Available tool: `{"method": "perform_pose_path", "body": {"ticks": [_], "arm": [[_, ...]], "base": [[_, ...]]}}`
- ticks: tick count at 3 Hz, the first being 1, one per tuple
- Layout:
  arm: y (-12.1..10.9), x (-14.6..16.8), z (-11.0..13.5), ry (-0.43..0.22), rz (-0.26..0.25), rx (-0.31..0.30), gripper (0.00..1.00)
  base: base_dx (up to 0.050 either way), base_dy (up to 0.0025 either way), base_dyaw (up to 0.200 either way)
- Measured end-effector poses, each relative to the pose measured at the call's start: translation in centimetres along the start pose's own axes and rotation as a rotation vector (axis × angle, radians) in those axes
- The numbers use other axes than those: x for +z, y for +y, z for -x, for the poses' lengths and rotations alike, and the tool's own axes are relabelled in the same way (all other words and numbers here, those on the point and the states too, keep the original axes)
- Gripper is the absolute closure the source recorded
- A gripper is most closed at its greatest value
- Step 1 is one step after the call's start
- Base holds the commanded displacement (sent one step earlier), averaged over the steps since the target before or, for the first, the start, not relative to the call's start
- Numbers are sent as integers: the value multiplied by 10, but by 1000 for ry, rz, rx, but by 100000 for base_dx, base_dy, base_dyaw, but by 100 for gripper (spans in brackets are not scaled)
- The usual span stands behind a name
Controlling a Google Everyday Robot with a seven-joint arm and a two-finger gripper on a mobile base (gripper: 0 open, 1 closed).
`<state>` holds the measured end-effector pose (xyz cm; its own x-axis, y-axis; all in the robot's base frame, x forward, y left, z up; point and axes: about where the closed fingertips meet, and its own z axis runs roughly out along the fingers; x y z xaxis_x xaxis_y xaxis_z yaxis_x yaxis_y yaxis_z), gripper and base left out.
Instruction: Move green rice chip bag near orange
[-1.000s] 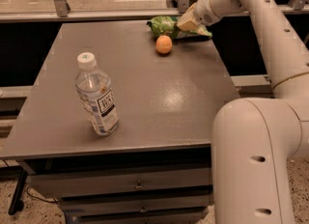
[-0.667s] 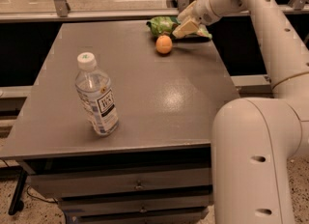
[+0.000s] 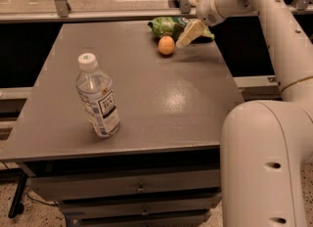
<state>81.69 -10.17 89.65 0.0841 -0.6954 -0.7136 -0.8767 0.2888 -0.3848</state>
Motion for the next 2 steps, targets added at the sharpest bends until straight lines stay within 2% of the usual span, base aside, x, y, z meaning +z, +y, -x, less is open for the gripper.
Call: {"method": "perform_pose_path", "body": {"ticks": [2], "arm": [[13,-69,-24,-58,-21,16,0]], "base": [[0,0,0]]}}
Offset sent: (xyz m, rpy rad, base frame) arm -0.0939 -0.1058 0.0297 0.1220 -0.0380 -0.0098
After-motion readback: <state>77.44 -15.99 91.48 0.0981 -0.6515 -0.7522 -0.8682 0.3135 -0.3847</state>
